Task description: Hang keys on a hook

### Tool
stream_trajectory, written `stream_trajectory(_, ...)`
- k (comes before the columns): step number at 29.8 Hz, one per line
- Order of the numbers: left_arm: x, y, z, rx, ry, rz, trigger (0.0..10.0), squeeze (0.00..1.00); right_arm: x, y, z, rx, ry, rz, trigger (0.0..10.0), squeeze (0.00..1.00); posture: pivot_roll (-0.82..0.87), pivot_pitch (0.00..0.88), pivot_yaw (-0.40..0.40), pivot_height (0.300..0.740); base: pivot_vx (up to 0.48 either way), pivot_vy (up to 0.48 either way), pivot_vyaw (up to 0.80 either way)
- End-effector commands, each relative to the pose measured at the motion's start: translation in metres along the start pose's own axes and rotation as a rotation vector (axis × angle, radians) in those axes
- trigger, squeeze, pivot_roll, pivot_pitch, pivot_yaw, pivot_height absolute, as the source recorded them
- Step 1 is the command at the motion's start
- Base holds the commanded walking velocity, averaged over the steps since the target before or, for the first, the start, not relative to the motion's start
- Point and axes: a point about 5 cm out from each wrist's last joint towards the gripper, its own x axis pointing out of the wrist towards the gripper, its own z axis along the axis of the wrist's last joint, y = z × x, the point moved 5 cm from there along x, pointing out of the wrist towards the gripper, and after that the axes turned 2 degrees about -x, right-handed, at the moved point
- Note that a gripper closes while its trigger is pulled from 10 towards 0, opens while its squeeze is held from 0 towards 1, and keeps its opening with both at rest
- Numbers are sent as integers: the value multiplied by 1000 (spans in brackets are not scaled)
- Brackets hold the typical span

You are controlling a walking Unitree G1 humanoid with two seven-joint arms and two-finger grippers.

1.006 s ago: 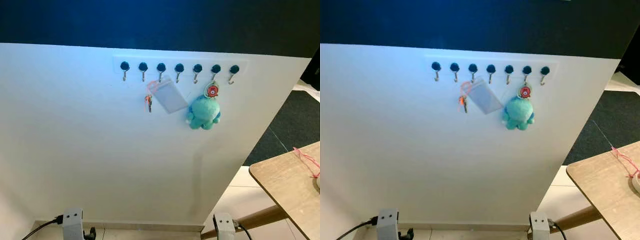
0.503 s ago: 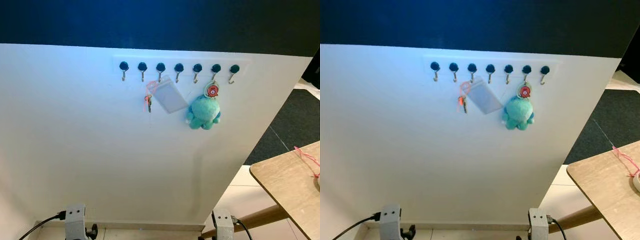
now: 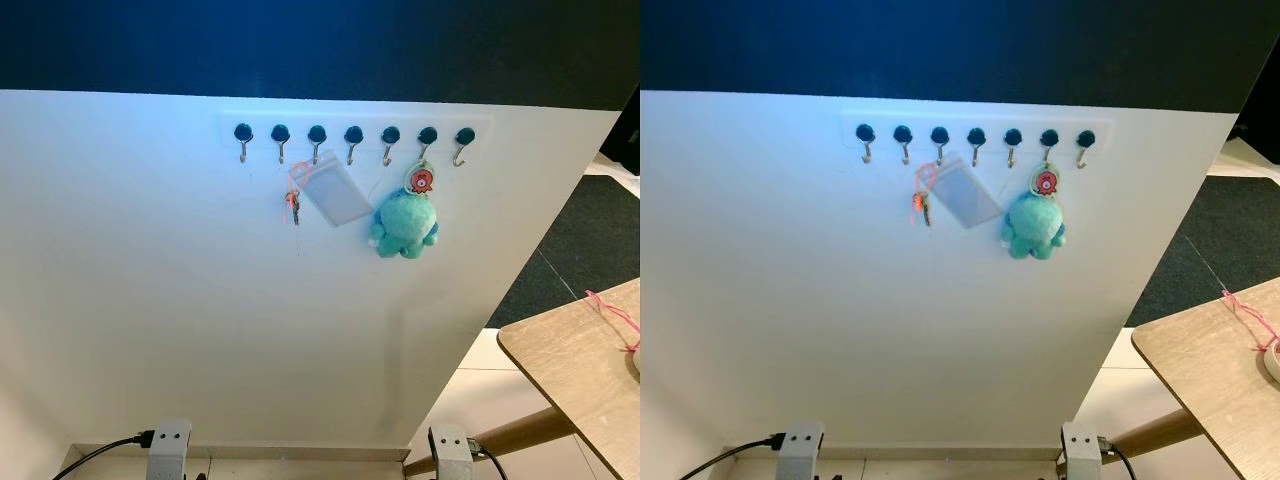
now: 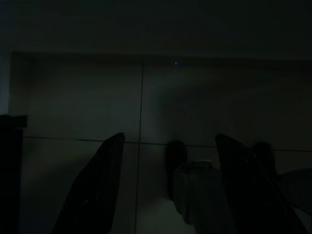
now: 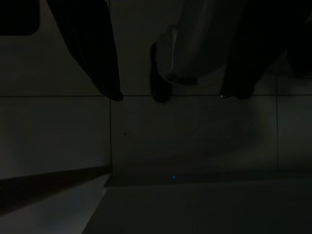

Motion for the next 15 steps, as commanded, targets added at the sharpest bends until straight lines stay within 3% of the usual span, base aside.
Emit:
stream_trajectory(1, 0, -4, -7, -1, 27, -2, 10000, 0, -1, -1, -4, 1, 13, 1, 10000, 0, 40, 0, -28, 740, 0, 0, 0)
stream_trajectory(15, 0, -3, -10, -56, 40, 15, 10000, 0, 0, 5, -4, -6, 17, 15, 10000, 0, 44, 0, -16, 740, 0, 0, 0)
